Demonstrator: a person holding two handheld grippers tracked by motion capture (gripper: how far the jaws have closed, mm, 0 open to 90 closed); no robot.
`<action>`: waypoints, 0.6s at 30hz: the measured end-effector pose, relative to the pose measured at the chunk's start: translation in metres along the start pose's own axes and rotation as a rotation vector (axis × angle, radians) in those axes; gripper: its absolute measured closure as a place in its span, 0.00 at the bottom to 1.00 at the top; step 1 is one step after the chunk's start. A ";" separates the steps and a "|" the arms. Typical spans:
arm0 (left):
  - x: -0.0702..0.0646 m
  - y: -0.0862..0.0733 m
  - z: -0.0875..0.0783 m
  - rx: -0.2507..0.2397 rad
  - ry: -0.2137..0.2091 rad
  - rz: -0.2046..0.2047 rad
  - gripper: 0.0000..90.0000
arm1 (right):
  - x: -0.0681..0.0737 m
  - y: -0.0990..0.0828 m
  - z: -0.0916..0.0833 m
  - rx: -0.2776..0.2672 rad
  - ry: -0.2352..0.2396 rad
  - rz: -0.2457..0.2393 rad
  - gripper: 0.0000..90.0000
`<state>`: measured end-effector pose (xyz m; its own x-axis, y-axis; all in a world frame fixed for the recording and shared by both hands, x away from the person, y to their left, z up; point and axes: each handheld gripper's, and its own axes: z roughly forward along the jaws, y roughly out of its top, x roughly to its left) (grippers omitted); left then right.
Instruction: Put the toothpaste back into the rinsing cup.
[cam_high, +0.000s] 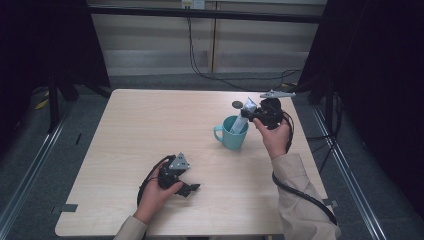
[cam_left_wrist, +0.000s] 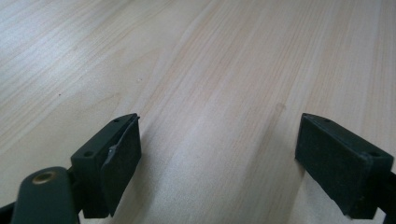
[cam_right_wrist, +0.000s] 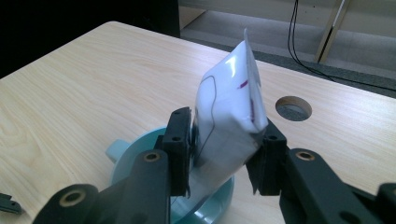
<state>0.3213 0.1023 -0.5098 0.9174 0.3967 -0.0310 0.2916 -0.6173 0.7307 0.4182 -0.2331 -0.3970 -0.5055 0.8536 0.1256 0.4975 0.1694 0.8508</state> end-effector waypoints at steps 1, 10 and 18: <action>0.000 0.000 0.000 0.000 -0.001 0.002 0.16 | 0.000 0.000 0.000 0.001 0.000 0.000 0.71; 0.000 0.000 0.000 0.000 0.000 0.000 0.16 | -0.003 -0.002 -0.001 0.003 -0.020 0.004 0.69; 0.000 0.000 0.000 0.001 -0.001 0.002 0.16 | -0.005 -0.003 -0.002 0.005 -0.023 0.007 0.68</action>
<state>0.3215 0.1023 -0.5097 0.9183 0.3947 -0.0297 0.2895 -0.6187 0.7303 0.4176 -0.2384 -0.3988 -0.4857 0.8660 0.1192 0.5043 0.1662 0.8474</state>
